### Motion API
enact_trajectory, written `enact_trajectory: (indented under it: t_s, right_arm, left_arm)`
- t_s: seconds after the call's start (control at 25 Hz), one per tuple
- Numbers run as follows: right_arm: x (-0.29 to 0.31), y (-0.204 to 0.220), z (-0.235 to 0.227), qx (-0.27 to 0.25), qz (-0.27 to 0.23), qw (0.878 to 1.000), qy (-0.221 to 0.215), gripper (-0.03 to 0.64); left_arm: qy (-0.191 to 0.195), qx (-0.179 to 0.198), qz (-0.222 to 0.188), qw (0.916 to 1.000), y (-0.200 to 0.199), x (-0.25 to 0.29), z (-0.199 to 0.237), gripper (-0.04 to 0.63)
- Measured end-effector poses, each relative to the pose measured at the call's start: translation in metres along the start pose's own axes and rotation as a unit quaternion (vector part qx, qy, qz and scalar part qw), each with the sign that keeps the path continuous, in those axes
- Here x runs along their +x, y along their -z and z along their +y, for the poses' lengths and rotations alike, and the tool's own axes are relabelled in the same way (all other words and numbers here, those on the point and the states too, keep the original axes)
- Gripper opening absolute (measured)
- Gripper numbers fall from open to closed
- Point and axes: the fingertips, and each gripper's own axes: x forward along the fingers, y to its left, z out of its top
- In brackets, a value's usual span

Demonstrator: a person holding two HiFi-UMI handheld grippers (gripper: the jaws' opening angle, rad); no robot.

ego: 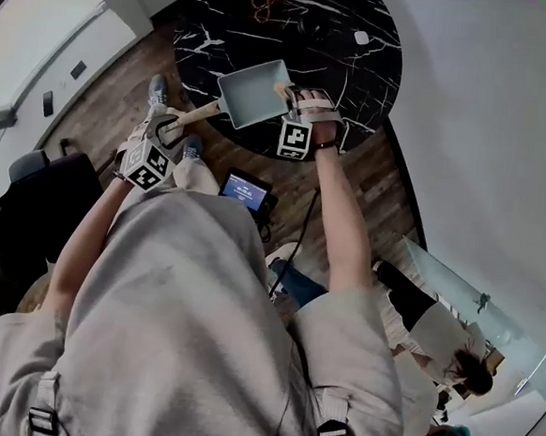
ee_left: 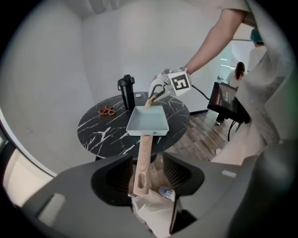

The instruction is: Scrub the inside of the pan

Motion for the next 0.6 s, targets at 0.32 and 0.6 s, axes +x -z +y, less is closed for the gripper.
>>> enact_trajectory:
  t_s: [0.32,0.6]
  right_arm:
    - [0.025,-0.006,0.022,-0.083,0.015,0.994,-0.069,0.074]
    - [0.031,0.003,0.073,0.021,0.054,0.959,-0.277,0.074]
  left_arm:
    - [0.054,-0.006,0.033,0.9980,0.008,0.034,0.008,0.200]
    - [0.067,0.002,0.055,0.9962,0.019,0.053,0.003,0.201]
